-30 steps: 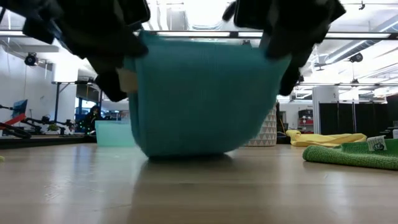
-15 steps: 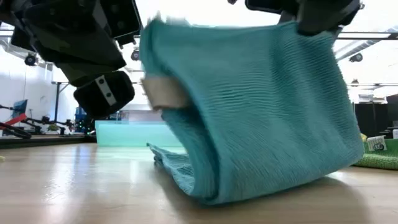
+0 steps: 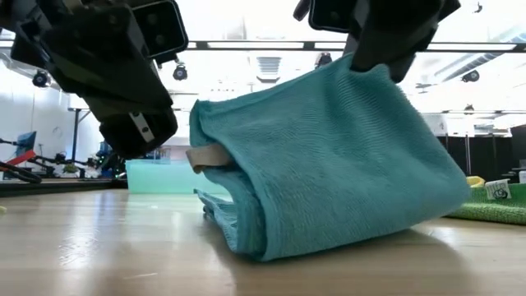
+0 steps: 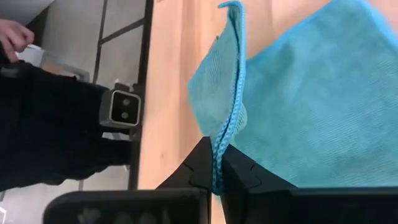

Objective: Fold microfiber towels
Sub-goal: Fold the blue microfiber cloth

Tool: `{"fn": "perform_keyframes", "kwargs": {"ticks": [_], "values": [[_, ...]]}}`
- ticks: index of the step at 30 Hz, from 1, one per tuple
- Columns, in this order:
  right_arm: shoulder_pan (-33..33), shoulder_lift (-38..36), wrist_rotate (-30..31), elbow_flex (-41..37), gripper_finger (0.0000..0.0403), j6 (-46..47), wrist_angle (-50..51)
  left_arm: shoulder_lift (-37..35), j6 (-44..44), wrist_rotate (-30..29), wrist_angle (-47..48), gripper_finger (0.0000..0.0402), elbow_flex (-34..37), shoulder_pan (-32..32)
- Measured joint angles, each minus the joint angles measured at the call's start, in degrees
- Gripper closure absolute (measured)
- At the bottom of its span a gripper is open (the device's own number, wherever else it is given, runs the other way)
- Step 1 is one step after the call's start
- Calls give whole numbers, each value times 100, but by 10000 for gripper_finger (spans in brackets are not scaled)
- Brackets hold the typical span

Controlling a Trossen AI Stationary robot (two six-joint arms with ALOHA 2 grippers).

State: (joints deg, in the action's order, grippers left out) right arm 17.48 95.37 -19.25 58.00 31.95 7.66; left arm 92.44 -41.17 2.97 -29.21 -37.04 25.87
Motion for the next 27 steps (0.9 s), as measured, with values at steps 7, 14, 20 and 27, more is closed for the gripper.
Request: {"fn": "perform_keyframes", "kwargs": {"ticks": [7, 14, 20, 27], "values": [[-299, 2, 24, 0, 394, -356, 168, 0, 2, -315, 187, 401, 9, 0], [-572, 4, 33, -2, 394, -703, 269, 0, 0, -353, 196, 401, 9, -2], [-727, 111, 32, 10, 394, -893, 284, 0, 2, -715, 420, 401, 9, 0], [-726, 326, -30, 72, 394, -908, 287, -13, 2, -1986, 1189, 401, 9, -2]]}}
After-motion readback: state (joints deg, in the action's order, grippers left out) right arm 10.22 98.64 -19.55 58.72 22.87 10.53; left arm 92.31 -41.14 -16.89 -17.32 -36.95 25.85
